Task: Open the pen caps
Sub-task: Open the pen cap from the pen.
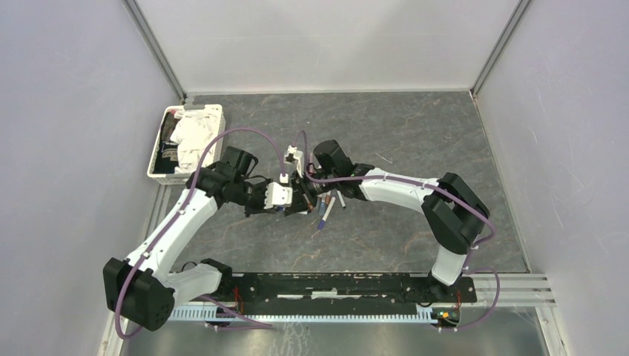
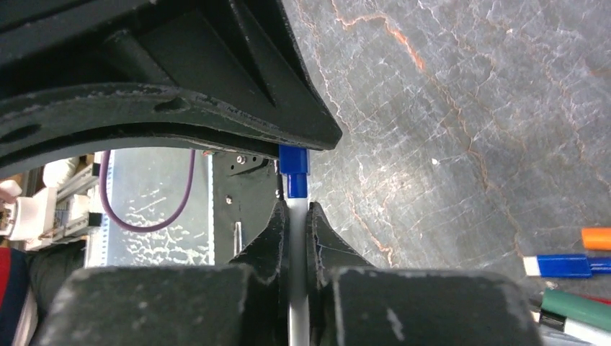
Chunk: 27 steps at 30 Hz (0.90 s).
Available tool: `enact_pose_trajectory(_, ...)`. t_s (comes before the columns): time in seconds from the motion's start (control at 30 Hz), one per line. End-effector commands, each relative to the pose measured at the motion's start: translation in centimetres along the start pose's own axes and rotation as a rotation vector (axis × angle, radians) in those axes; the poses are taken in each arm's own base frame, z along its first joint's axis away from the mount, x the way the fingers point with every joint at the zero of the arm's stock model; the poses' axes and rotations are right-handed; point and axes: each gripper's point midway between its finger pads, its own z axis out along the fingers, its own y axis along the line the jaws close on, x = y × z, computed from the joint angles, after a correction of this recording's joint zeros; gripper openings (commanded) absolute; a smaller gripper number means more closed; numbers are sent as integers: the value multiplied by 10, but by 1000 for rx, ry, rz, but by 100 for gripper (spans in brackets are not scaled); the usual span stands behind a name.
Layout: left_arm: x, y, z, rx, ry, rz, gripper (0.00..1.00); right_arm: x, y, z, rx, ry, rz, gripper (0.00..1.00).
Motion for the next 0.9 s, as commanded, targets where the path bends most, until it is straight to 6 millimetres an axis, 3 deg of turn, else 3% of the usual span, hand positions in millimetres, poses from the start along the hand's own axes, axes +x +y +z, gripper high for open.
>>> enact_pose_trajectory(0.0,7,-1,2,-5,21,61,2,-13,6,-7,-4,-12,-60,0)
enact_pose_trajectory(0.3,45,27,2,-98,164,18,2,25,-28,-46,161,60,-24,0)
enact_pose_trajectory(0.53,65,54,-12,-169,195,1,2,48,-32,-67,205,76,-18,0)
enact_pose_trajectory(0.7,75,62,-19,-202,232,20,2,55,-34,-77,220,93,-18,0)
enact_pose_trajectory(0.8,70,64,-17,-215,200,-1,2,51,-53,-92,322,79,-9,0)
enact_pose_trajectory(0.87,67,67,-11,-230,159,-91,2,42,-80,-114,473,31,16,0)
